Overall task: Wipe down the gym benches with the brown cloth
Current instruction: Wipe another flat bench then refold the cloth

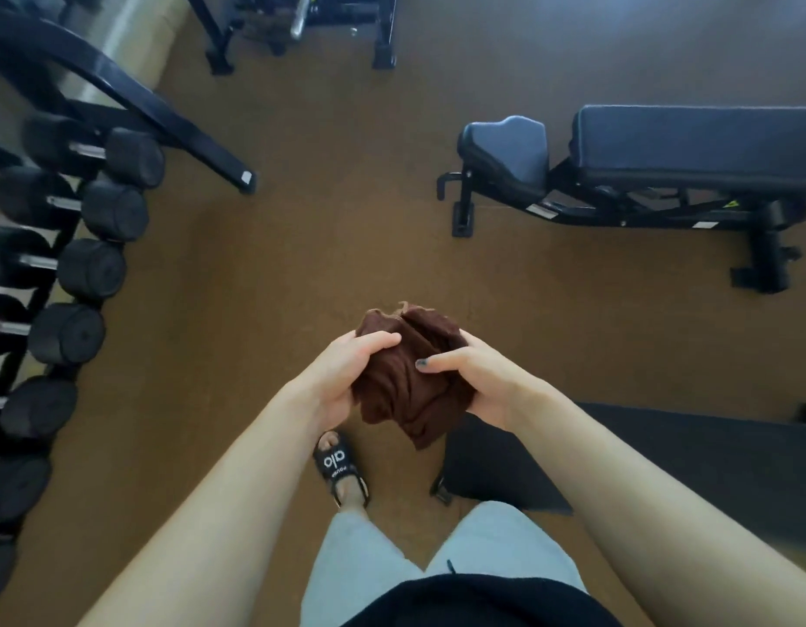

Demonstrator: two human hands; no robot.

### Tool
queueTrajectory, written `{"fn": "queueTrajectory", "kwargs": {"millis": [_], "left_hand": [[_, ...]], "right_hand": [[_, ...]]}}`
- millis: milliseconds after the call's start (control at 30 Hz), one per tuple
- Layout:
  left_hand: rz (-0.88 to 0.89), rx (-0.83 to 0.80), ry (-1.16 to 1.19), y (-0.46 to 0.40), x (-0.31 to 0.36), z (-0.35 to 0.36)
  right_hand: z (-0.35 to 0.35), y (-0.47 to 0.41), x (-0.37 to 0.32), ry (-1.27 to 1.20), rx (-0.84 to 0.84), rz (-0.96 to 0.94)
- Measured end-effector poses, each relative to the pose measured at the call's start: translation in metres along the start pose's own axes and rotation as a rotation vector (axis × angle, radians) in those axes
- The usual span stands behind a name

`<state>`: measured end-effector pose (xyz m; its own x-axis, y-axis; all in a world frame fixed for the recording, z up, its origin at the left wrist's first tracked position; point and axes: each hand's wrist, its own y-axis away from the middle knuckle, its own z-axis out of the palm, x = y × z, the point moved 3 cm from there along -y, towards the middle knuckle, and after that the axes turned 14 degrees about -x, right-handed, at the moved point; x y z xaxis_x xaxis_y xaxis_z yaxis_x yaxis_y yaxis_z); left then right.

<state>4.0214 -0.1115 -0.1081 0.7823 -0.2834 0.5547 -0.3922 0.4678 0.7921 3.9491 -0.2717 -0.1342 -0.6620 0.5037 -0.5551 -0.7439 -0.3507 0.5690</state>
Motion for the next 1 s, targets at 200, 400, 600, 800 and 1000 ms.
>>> {"fn": "queueTrajectory", "kwargs": {"millis": [200, 400, 600, 800, 1000], "left_hand": [[-0.151, -0.166, -0.030, -0.045, 0.062, -0.093], [-0.244, -0.229, -0.072, -0.074, 0.131, -0.188], [-0.234, -0.240, -0.373, -0.125, 0.195, -0.214], [-0.180, -0.164, -0.550, -0.196, 0.242, -0.164], [-0.173, -0.221, -0.739, -0.281, 0.301, -0.106]], "right_hand": [[0.036, -0.091, -0.030, -0.178, 0.078, -0.115], [0.085, -0.178, -0.052, -0.376, 0.199, -0.174], [0.084, -0.224, -0.065, -0.555, 0.287, -0.244], [0.029, -0.219, -0.093, -0.773, 0.475, -0.447], [-0.069, -0.236, -0.147, -0.958, 0.719, -0.580]]}}
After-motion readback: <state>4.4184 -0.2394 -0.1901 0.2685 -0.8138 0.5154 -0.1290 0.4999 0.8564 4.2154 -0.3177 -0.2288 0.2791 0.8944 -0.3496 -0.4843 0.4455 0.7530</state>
